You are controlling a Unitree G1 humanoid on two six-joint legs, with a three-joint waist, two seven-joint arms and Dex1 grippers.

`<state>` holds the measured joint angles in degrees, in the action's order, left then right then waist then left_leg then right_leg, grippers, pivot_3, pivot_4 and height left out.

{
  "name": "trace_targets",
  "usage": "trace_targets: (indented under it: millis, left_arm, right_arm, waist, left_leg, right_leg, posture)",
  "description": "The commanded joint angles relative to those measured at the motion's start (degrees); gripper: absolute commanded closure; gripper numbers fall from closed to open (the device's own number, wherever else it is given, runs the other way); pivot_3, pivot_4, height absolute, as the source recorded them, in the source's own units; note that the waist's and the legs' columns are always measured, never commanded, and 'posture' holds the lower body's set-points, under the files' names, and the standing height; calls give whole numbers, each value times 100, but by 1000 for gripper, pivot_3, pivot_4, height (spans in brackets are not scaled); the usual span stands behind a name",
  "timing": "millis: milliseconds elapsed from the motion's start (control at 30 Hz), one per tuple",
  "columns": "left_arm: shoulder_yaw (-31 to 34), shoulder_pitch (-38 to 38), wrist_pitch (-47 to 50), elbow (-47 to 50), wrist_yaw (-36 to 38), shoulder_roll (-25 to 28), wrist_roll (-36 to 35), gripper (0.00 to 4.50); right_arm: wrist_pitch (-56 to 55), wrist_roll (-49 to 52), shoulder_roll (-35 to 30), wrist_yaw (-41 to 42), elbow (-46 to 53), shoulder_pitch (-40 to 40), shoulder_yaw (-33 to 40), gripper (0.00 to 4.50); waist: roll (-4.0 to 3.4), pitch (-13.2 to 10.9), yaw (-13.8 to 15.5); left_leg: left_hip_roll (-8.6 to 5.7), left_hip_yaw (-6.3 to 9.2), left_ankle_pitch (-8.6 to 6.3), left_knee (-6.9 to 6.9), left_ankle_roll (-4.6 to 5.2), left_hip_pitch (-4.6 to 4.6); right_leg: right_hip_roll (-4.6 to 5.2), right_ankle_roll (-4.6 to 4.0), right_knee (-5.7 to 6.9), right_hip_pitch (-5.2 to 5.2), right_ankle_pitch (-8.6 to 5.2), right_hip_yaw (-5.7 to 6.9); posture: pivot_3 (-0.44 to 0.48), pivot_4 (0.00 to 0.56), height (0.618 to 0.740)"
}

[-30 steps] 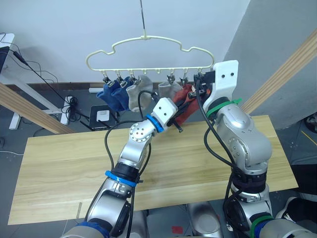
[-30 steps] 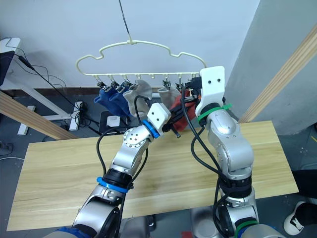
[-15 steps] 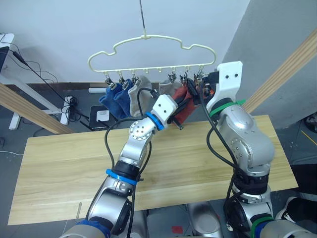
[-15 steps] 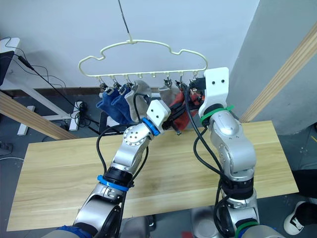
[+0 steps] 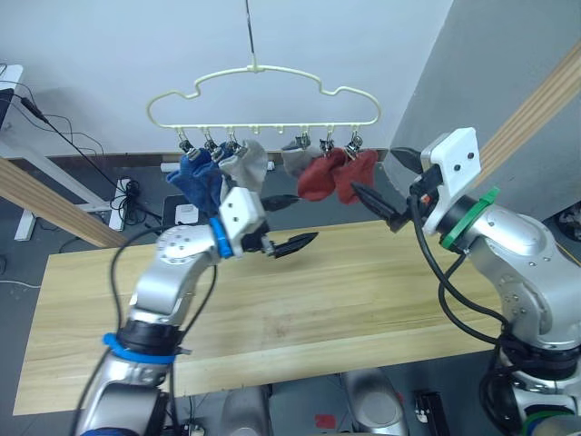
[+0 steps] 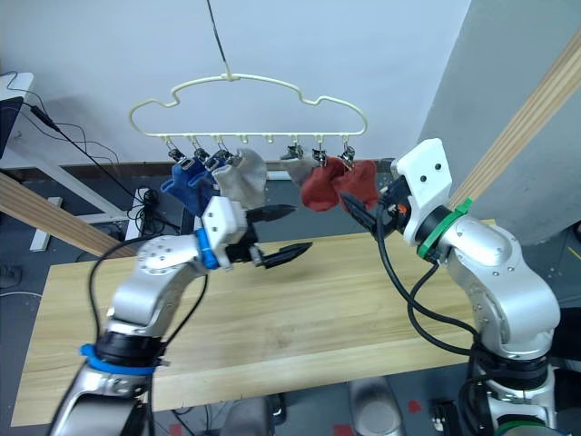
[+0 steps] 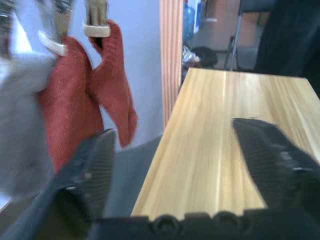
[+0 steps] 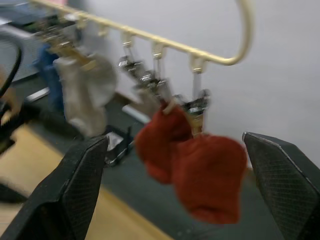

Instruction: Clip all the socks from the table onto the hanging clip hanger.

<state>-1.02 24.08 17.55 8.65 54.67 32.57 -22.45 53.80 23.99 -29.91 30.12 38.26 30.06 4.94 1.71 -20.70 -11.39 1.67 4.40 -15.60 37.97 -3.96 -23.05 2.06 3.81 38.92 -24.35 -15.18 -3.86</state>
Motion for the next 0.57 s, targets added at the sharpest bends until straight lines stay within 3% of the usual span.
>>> trace_targets:
  millis: [33,167,333,567]
  left_arm:
    - [758,-301,504,542,87,702,-351,24]
    - [1579,-654,1193,680,-1,1499,-651,24]
    - [2163,-1009,1389,479,-207,2072,-402,24]
    - [2443,-1145,1144,-152,-123,2328,-308,24]
  right_arm:
    - [-291,325,-447,577,-16,127,218,0]
    - [-659,393,-1034,1125,-419,147,280,0]
    - [-1189,360,-1481,1615,-882,102,302,0]
    - [-1800,257,-1755,1854,-1345,33,385,0]
  waist:
    - [0,0,9]
    - [1,4,46]
    - [3,16,174]
    - [7,108,261]
  left_leg:
    - [1,0,0,0,0,1]
    - [0,1,0,-1,0,-1]
    - [0,1,0,0,0,-4]
    - [1,-3,1,0,-2,-8]
  right_leg:
    - [-1,0,-1,-1,0,-1]
    - [0,0,-5,-1,0,2]
    - [2,0,-7,-1,0,4]
    - [3,-2,-6,-8,0,5]
  posture:
    - [-258,278,733]
    - [-212,251,733]
    - [-178,223,733]
    - [-162,191,733]
